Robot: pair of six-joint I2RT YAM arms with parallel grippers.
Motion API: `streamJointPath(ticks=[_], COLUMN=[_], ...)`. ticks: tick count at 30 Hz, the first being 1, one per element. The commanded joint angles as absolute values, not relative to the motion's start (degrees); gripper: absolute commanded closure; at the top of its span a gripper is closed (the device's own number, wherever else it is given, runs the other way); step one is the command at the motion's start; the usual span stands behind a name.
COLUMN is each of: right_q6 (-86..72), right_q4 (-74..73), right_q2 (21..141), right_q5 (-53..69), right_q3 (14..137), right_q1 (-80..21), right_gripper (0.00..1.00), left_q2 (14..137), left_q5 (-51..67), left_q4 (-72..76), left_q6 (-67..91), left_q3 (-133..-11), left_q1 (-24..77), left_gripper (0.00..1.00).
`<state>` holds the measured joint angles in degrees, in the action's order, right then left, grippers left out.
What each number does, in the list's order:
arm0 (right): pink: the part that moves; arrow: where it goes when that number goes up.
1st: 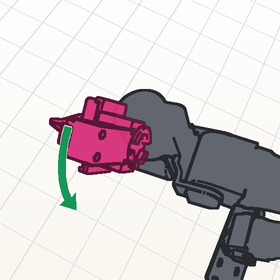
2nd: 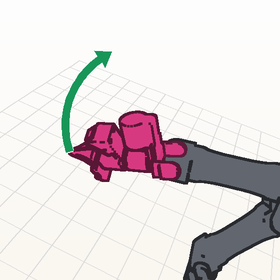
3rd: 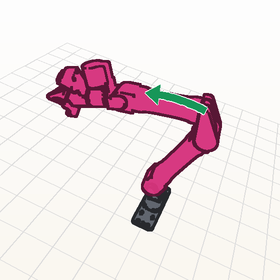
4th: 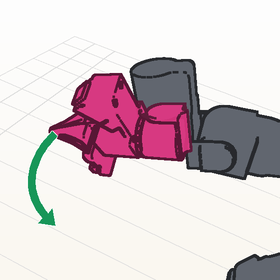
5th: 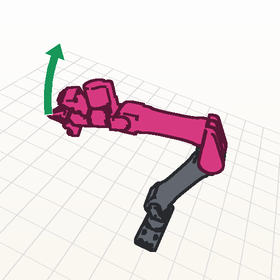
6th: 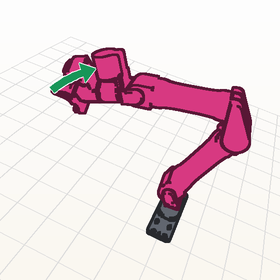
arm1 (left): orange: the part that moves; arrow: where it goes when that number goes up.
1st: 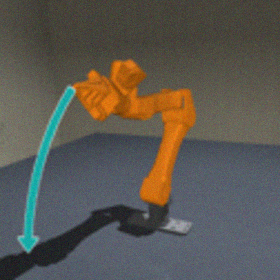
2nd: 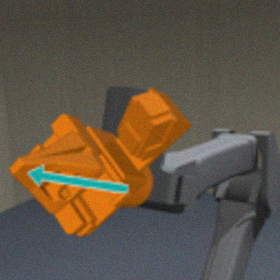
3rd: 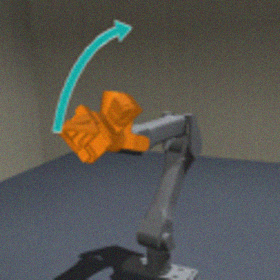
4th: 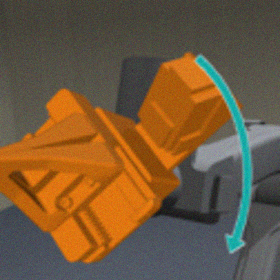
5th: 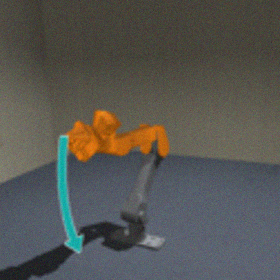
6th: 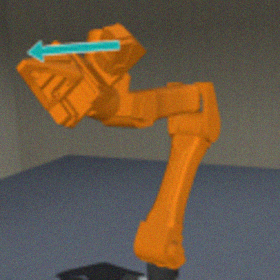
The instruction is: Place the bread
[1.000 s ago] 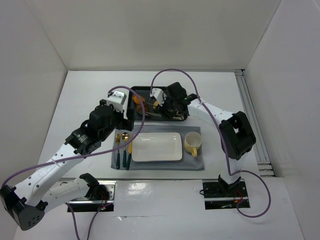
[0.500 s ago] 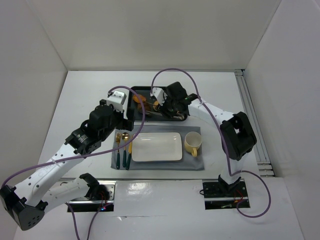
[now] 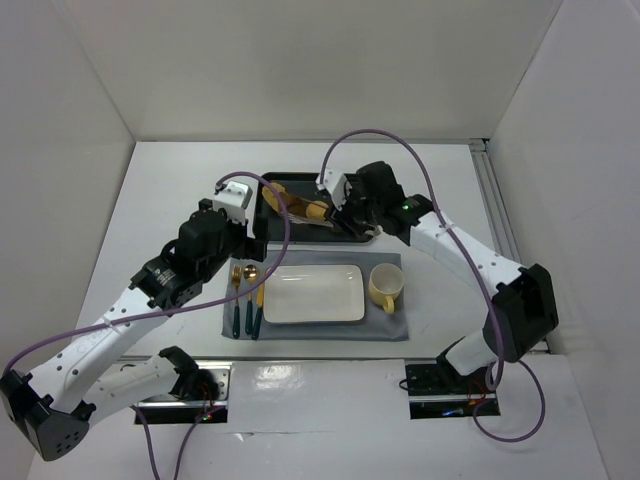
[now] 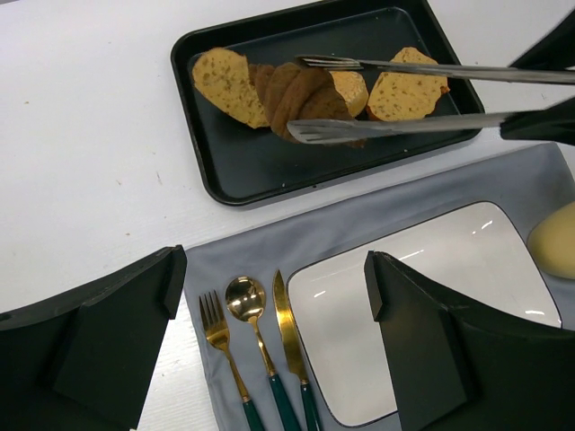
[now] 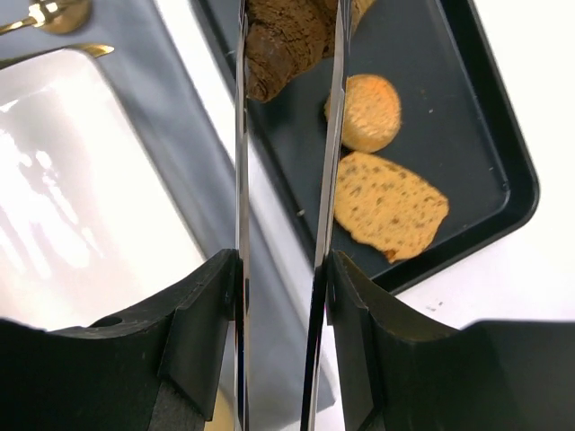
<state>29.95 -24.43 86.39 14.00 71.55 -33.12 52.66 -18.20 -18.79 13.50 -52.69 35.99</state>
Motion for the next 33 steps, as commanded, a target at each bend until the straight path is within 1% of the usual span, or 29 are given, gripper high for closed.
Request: streamJointPath(ticks=[1,11,17,24,27,30,31,33], right_q6=[30.1,35.0,39.4,42.8,42.8,43.4,43.9,43.9], right_q4=[-26.6,-35.8,-43.7,-48.6,-48.6,-49.1,-49.1,-49.7], right_q2=[81.3,69.4,66.0,65.5,65.5,65.5,66.1,66.1], right_q5=[16.5,23.5,28.6,30.7,30.7,30.7,30.7,30.7], right_q3=[69.2,62.4,57.9,55.5,54.9,54.9,54.9,54.9], right_q1=[-32.6,-30.9,-30.9,-30.9,-30.9,-30.9,-30.9,-30.9], right_gripper=[0.76,0.77,0.77,0.77,0.73,0.65,0.56,0.51], left_q2=[51.6,51.6,51.6,51.6,51.6,51.6,51.6,51.6], left_q5=[-19.0,-19.5,-19.5,-19.5,-19.5,-19.5,-19.5,-19.5], left_q4=[-15.9,-15.9,-15.9,-15.9,-15.9,-15.9,-15.9,-15.9], left_q6=[13.1,12.6,12.6,12.6,12.6,12.6,12.6,12.6], left_q3=[-52.4,-52.4,-52.4,-52.4,-52.4,-52.4,-52.4,-52.4], left_q1=[36.1,36.1,36.1,36.1,36.1,36.1,36.1,36.1], left_gripper=[0.00,0.00,0.00,0.00,0.00,0.00,0.00,0.00])
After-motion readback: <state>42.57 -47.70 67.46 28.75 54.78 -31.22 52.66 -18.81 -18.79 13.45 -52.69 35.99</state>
